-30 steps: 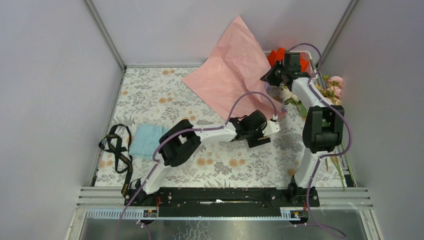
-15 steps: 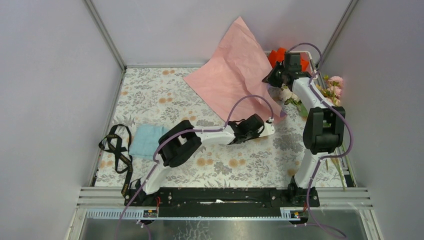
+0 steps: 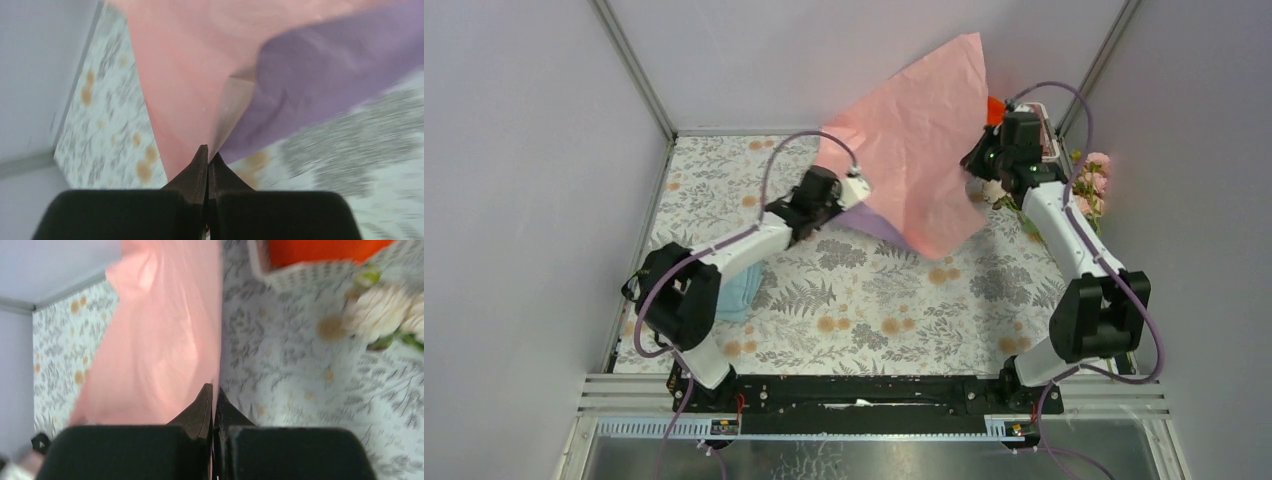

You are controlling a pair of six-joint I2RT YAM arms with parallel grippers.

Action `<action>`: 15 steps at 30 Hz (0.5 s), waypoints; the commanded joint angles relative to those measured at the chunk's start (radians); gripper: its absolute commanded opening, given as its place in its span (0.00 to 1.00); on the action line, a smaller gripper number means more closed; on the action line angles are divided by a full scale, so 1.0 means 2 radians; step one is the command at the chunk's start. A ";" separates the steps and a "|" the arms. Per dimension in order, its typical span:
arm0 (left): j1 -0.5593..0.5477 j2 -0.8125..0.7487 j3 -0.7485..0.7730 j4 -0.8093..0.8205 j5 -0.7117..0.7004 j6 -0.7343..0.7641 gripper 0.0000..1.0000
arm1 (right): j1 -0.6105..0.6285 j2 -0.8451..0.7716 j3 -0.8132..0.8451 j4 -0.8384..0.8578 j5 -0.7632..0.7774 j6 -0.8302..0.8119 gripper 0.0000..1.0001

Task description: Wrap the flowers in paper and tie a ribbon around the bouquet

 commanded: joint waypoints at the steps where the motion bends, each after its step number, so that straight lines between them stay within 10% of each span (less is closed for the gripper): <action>1: 0.085 -0.020 -0.034 -0.004 0.016 0.034 0.00 | 0.057 -0.067 -0.102 0.037 0.027 0.018 0.00; 15: 0.242 -0.054 -0.103 0.086 0.066 0.073 0.00 | 0.268 -0.240 -0.341 0.024 0.134 0.174 0.00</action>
